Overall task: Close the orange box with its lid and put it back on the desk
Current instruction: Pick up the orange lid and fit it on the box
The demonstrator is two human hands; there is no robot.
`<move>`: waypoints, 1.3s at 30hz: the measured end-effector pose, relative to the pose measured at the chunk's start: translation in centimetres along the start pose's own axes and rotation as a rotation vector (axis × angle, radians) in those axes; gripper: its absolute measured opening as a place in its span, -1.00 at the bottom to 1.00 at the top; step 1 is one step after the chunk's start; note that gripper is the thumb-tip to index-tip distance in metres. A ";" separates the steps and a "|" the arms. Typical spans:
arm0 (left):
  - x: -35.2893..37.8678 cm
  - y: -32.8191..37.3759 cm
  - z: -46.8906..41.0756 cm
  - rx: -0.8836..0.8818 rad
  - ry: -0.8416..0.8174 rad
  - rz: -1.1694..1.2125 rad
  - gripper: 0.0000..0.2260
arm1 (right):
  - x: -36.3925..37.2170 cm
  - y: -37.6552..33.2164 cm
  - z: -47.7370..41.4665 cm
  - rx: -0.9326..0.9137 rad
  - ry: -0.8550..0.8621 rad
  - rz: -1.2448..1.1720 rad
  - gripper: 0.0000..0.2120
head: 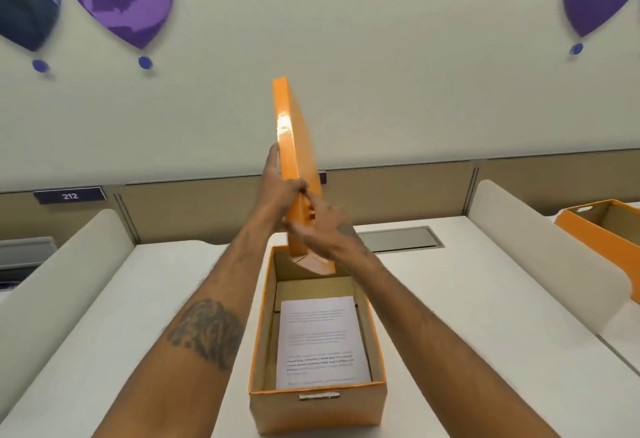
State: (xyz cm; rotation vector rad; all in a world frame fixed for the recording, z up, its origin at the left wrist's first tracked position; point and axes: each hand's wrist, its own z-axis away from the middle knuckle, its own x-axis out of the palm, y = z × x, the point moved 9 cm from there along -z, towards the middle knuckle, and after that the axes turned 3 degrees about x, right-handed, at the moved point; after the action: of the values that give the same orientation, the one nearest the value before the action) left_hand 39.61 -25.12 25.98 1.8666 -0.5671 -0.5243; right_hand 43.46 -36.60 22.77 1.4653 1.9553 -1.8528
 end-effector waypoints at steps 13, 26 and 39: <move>-4.1 -9.9 5.2 -0.260 -0.195 0.479 -0.51 | -2.8 17.9 0.4 0.503 0.086 -0.440 -0.18; -5.3 -21.5 11.8 -0.482 -0.171 -0.124 -0.31 | 3.6 22.0 5.3 0.540 0.040 -0.355 -0.57; -4.8 -24.2 15.4 -0.520 -0.207 -0.117 -0.27 | 5.7 23.6 9.3 0.630 0.000 -0.321 -0.49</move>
State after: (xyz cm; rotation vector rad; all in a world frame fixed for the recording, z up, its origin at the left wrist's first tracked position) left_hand 30.00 -25.68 -1.45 1.3627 -0.4065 -0.8603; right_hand 50.89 -45.24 -0.62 1.3075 1.7704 -2.7970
